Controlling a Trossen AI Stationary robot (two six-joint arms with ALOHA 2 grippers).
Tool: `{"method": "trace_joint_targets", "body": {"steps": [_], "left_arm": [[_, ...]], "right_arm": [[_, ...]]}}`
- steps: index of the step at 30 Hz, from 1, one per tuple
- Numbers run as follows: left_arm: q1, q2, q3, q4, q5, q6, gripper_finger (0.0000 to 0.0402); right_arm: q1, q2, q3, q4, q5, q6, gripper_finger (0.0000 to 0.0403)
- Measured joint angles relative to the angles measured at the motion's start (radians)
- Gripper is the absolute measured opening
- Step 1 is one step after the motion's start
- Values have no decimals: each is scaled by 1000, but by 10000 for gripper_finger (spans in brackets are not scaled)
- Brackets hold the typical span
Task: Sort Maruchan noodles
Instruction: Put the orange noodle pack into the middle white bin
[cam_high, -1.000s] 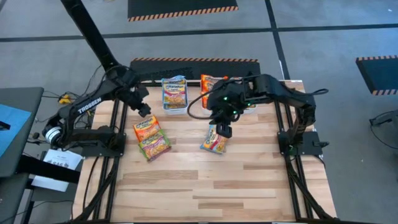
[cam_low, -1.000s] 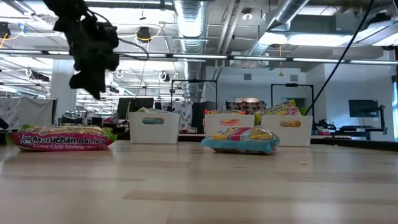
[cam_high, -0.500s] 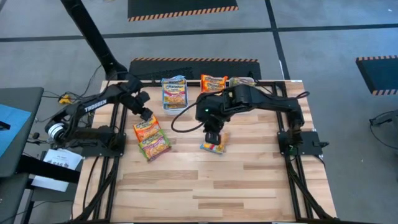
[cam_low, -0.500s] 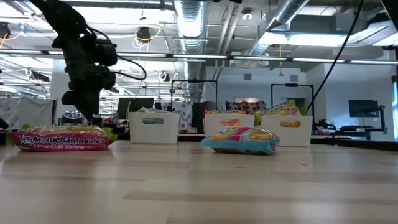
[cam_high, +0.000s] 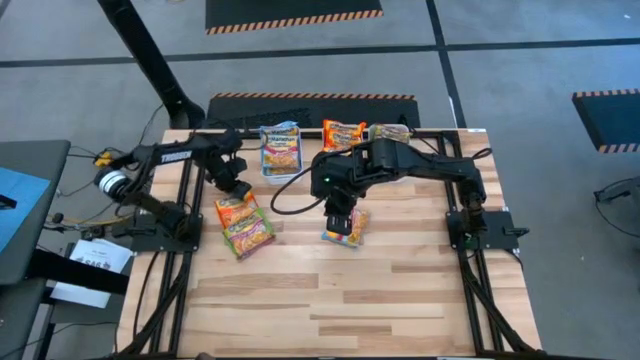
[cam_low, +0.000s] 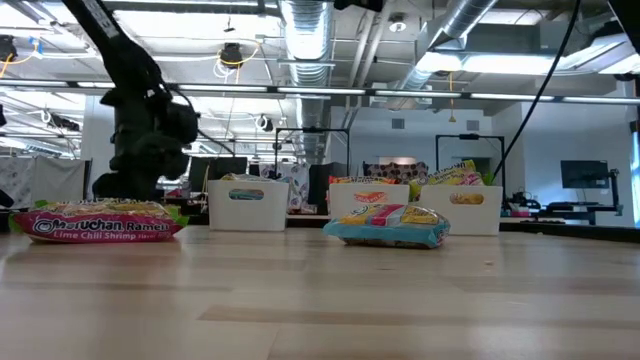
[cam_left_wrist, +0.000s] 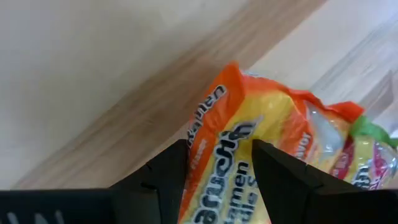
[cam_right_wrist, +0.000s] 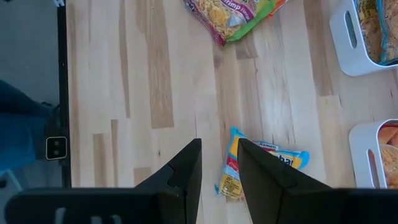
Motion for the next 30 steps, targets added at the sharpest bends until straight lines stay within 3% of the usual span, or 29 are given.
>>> {"method": "trace_joint_targets", "body": {"steps": [7,16,30], "left_arm": [[1,108,7,-11,28,14,155],[-2,75,0,-14,72,30,13],[-2,-177,-1,-78,174,12,1]], "right_arm": [[0,0,0,0,0,8,129],[-4,0,0,4,0,43,129],[-8,0,0,43,0,43,129]]}}
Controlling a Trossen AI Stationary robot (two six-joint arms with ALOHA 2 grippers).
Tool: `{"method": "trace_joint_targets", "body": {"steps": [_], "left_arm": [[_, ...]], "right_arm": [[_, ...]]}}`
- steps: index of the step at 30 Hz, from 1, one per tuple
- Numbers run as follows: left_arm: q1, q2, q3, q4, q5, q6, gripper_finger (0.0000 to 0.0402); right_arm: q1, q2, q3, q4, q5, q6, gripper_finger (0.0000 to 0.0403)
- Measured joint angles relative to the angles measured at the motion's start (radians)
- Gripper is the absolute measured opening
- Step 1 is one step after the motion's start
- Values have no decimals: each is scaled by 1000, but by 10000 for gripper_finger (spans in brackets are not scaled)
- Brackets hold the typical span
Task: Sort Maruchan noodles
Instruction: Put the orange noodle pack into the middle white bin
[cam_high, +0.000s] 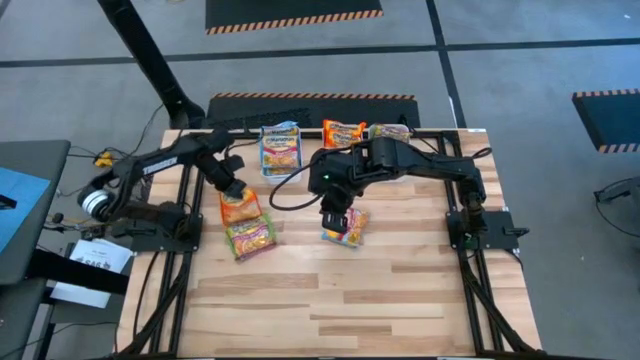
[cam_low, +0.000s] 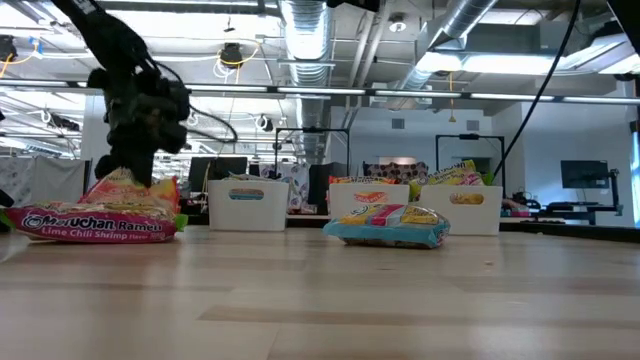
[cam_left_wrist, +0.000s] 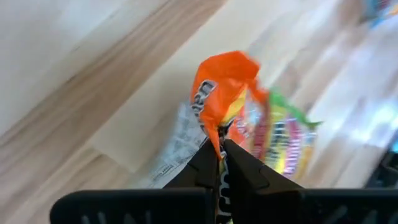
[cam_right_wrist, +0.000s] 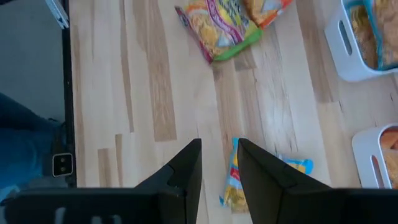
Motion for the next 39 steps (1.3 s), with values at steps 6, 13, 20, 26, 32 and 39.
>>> {"method": "trace_joint_targets", "body": {"steps": [6,13,20,26,32,39], "left_arm": [[-14,-115,0,-6,75,-60,1],[-81,-144,1,4,78,-114,0],[-150,-144,1,100,77,-200,0],[-169,-144,2,178,82,-259,0],[-181,-144,2,223,97,-296,0],[-184,-144,2,268,109,-321,0]], "right_arm": [[-15,0,0,43,0,-48,129],[-28,37,2,94,4,-202,129],[-26,98,-3,142,47,-316,129],[-31,153,2,218,57,-373,129],[-40,186,2,308,67,-361,129],[-72,235,-1,298,60,-277,136]]}}
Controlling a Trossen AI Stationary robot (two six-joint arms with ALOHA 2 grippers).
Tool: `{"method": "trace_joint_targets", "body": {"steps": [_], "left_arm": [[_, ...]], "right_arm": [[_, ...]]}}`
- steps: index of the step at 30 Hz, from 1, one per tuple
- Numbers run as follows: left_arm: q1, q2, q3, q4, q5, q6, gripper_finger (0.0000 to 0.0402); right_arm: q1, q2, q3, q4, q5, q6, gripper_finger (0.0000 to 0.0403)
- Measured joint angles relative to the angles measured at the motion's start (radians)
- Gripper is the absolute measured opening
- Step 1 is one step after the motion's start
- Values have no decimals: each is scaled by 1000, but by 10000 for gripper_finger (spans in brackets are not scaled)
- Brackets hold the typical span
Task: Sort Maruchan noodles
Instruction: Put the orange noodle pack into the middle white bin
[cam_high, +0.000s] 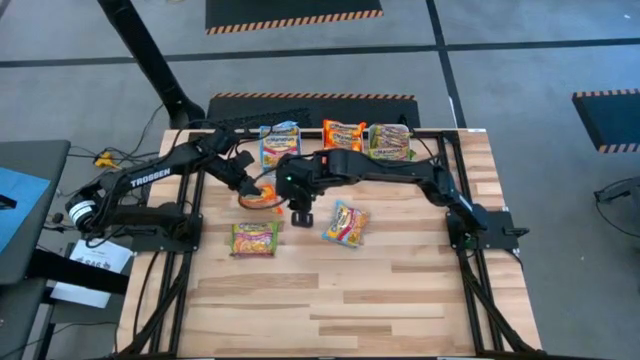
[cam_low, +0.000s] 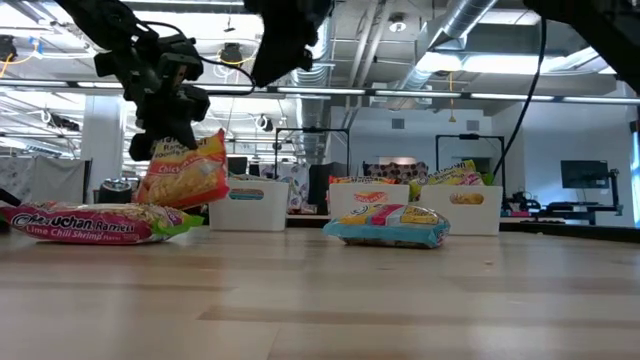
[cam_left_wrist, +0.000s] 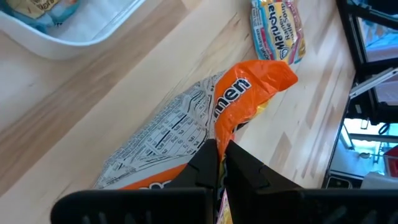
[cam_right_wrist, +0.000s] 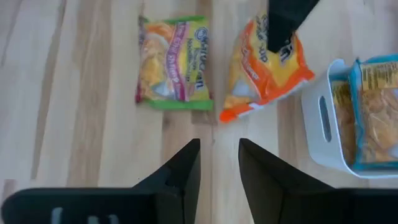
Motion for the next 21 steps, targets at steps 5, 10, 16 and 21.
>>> {"method": "trace_joint_targets", "body": {"steps": [5,10,16,21], "left_arm": [[0,0,0,5,13,-7,0],[0,0,0,34,26,-10,0],[0,0,0,45,27,13,0],[0,0,0,48,46,77,0]], "right_arm": [[-19,16,3,15,1,-8,170],[-31,39,1,93,-4,-20,215],[-73,83,3,132,-25,-63,232],[-113,99,5,138,-130,-116,226]]}}
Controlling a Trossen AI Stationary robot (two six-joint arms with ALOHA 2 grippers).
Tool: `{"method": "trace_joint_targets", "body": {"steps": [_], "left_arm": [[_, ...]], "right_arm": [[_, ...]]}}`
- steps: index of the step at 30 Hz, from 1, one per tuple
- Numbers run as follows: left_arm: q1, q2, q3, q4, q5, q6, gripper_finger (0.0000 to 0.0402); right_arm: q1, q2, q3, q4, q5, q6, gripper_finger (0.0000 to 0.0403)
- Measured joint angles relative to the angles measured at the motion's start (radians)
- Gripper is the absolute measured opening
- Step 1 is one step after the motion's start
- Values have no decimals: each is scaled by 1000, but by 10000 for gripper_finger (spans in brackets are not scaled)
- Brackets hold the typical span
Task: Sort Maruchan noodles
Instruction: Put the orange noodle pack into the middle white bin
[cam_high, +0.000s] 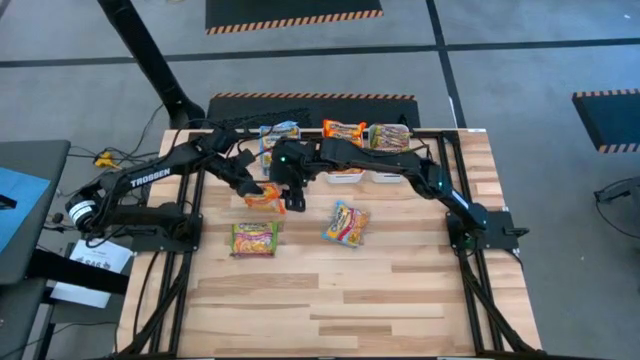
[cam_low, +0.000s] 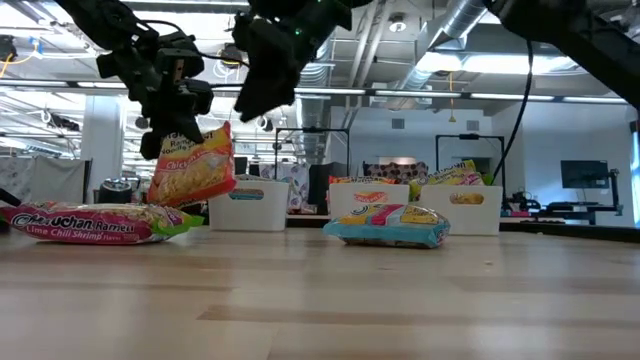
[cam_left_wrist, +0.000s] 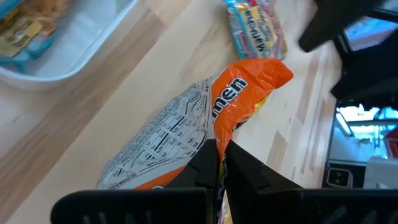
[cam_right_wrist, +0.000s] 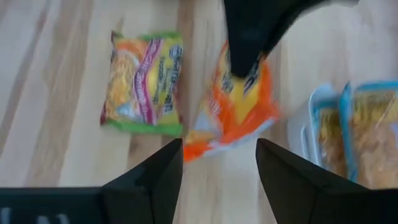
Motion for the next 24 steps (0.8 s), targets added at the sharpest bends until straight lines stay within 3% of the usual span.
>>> {"method": "trace_joint_targets", "body": {"steps": [8,24], "left_arm": [[0,0,0,30,41,58,0],[-46,0,0,231,66,1,0]], "right_arm": [[-45,22,-1,45,-73,-5,223],[-78,40,-4,77,-177,92,224]]}}
